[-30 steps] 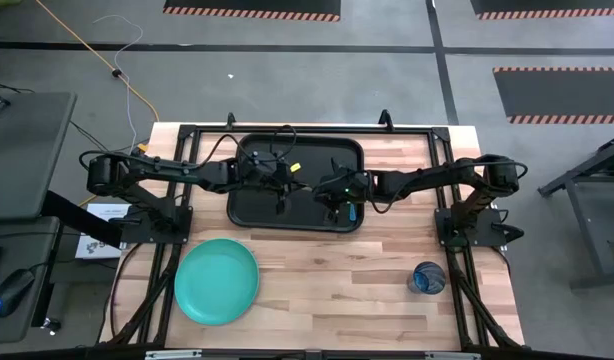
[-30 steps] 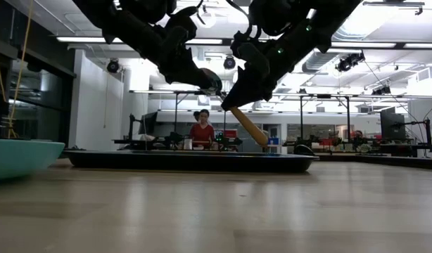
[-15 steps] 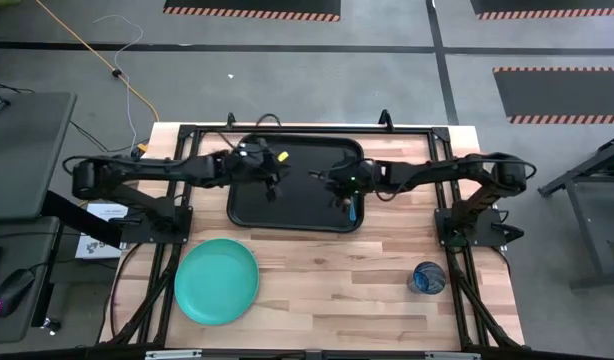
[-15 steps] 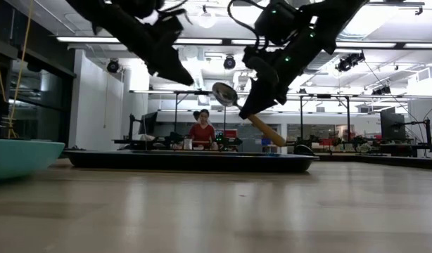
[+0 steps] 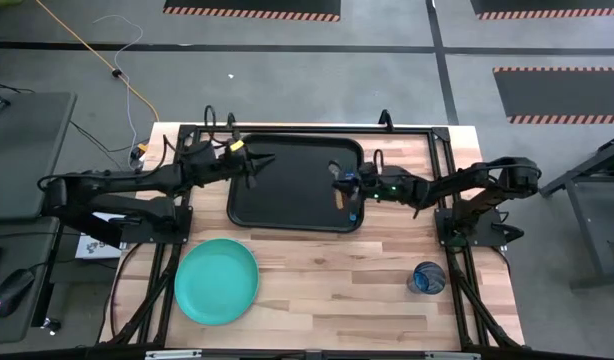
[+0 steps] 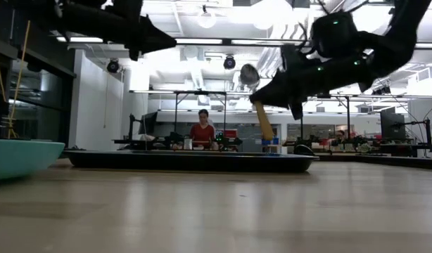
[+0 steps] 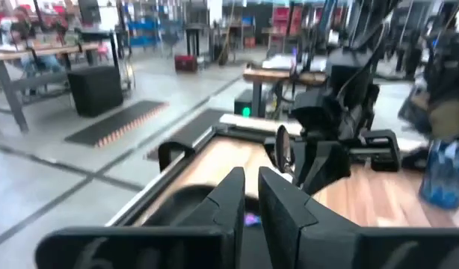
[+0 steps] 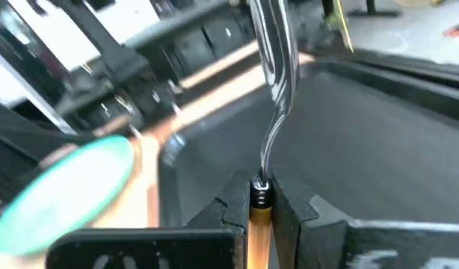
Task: Pick and place plate/cup/fork/spoon on tray
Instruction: Put the yellow spoon on the black tray to the left side of the blue fork
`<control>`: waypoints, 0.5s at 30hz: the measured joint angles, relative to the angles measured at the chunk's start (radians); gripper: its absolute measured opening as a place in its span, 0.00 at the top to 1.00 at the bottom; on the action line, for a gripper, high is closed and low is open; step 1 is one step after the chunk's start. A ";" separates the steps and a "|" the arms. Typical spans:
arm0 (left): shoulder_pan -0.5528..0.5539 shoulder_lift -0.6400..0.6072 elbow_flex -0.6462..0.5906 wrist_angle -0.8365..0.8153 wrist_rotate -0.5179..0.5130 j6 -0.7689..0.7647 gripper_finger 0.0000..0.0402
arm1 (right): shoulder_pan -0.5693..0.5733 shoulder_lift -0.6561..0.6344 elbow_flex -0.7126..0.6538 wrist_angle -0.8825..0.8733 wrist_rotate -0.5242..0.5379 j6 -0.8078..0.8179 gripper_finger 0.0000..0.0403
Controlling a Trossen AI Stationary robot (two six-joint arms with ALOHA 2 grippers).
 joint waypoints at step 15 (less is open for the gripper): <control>0.002 0.004 -0.031 0.050 -0.005 0.027 0.95 | -0.008 0.000 -0.008 0.024 0.087 0.102 0.98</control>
